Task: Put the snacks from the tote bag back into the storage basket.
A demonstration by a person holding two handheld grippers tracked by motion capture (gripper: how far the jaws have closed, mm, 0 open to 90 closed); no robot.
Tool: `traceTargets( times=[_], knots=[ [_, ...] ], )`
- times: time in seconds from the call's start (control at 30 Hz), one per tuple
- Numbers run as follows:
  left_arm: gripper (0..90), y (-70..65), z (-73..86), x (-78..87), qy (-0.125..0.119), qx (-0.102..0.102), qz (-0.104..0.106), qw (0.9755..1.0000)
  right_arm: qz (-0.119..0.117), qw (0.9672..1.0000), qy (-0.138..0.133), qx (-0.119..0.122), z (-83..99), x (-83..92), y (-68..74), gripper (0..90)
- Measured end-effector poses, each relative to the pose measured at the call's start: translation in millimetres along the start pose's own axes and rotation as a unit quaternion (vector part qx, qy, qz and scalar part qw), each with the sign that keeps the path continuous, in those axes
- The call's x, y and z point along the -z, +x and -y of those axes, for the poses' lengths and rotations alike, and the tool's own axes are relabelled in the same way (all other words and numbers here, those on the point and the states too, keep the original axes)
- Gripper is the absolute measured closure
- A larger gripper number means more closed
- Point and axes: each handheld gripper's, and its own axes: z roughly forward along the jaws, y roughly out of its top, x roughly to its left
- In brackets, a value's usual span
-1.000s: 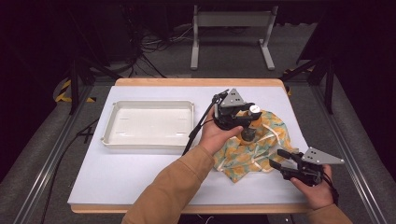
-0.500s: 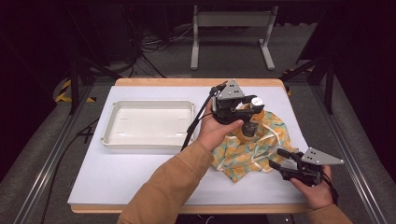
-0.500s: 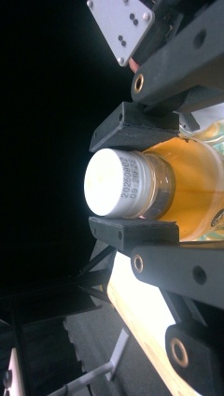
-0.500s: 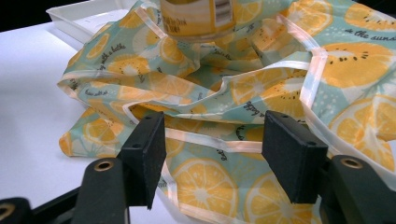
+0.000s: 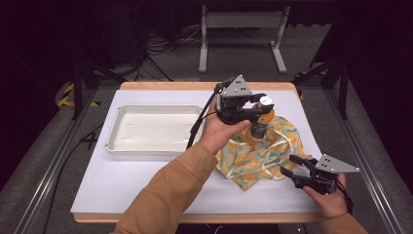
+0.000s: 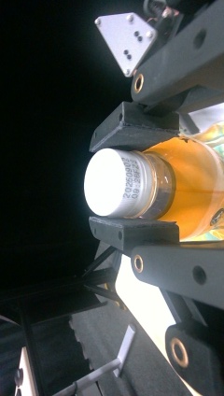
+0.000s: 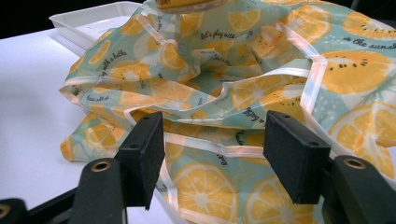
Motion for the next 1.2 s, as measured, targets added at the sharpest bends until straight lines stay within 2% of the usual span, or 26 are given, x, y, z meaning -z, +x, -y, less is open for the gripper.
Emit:
traceTargets(
  times=[0.13, 0.33, 0.6, 1.2],
  knots=[
    [58.4, 3.0, -2.0, 9.1, -0.001, 0.003, 0.0, 1.0, 0.0, 1.0, 0.002, -0.001, 1.0, -0.8, -0.6, 39.3],
    [58.4, 6.7, -3.1, 25.9, -0.001, 0.0, -0.011, 0.9999, -0.002, 1.0, 0.001, -0.002, 0.6, -2.0, 0.8, 39.4],
    [58.3, 14.0, 1.0, 49.0, 0.001, -0.006, -0.028, 0.9996, -0.002, 1.0, 0.004, -0.003, 1.5, -2.8, 0.7, 39.4],
    [58.3, 33.2, 15.1, 103.5, 0.007, 0.004, -0.067, 0.9977, -0.006, 0.9999, 0.009, -0.003, 1.7, -6.5, 2.4, 39.3]
  ],
)
